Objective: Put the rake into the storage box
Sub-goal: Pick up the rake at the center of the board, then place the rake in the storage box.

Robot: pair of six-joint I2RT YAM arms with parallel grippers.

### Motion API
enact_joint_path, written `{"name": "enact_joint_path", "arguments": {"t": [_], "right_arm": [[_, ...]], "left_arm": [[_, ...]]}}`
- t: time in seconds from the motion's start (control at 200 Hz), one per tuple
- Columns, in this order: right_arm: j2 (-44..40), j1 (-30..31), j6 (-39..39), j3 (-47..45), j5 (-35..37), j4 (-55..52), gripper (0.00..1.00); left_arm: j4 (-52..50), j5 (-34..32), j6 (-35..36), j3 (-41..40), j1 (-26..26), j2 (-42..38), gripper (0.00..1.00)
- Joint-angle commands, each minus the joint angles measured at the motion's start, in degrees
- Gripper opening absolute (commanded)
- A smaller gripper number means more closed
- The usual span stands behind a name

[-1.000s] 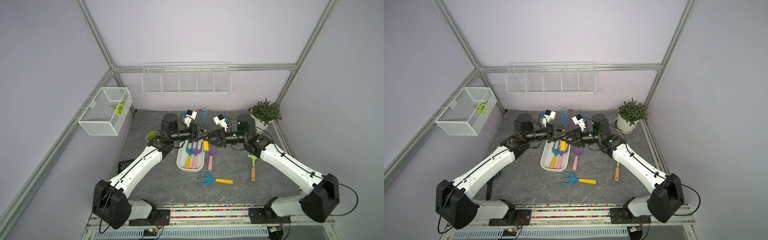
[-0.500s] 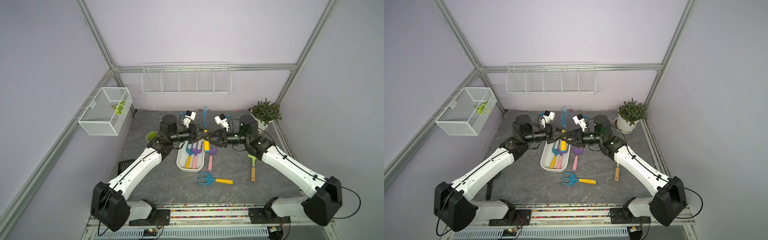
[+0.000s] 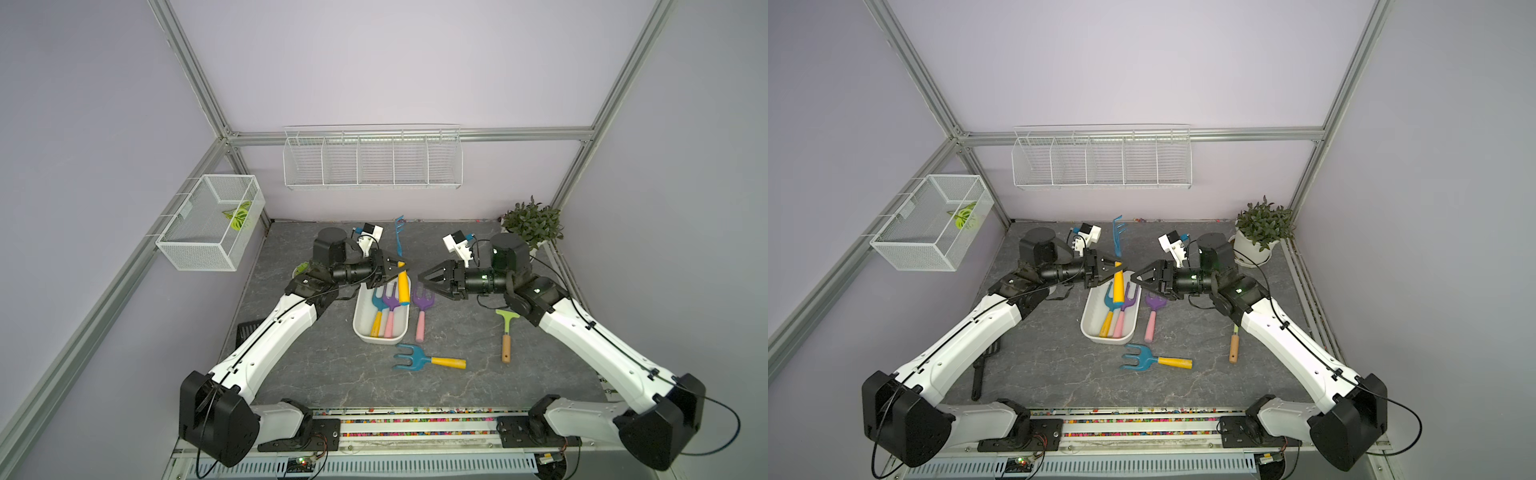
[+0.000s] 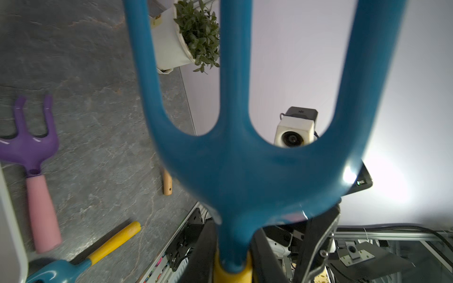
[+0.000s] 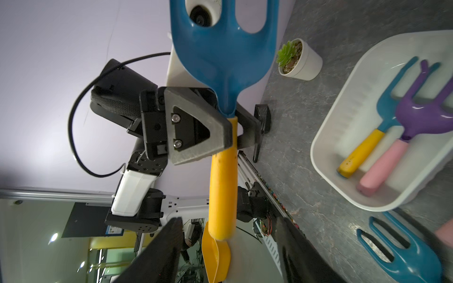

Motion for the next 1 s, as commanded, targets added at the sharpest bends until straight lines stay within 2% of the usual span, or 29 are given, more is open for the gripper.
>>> {"name": "enact_joint_path", "arguments": {"t": [0.0, 0.125, 0.375, 0.585, 0.725, 0.85, 0.995], "right_arm": [[-2.40, -2.51, -5.09, 1.08, 3.71, -8.11, 0.66], [-3.95, -5.21, -8.08, 0.85, 7.20, -13.55, 0.66], [-3.73, -8.69, -8.62, -1.41, 8.60, -17.22, 0.65], [-2.61, -9.15, -8.97, -3.35, 10.54, -18.10, 0.64], [-0.90, -9.18, -12.58, -2.35, 16.70, -26.48, 0.61], [0.84, -9.34, -15.68, -2.33, 17.59, -31.55, 0.60], [0.38, -9.39, -15.68, -4.61, 17.29, -30.82, 0.60]], "left_arm": [[-14.73, -2.63, 11.56, 4.58, 0.53, -0.52, 0.00], [-26.35, -8.38, 19.88, 7.60, 0.62, 1.85, 0.00], [-41.78, -28.62, 30.09, 11.65, 0.53, 8.84, 0.00], [-45.11, -36.09, 33.73, 13.70, 0.27, 16.79, 0.00], [-45.74, -41.47, 34.03, 14.88, 0.03, 20.33, 0.00], [-44.99, -42.34, 34.81, 15.27, -0.02, 22.94, 0.00], [-44.24, -42.59, 35.36, 15.70, -0.17, 24.67, 0.00]]}}
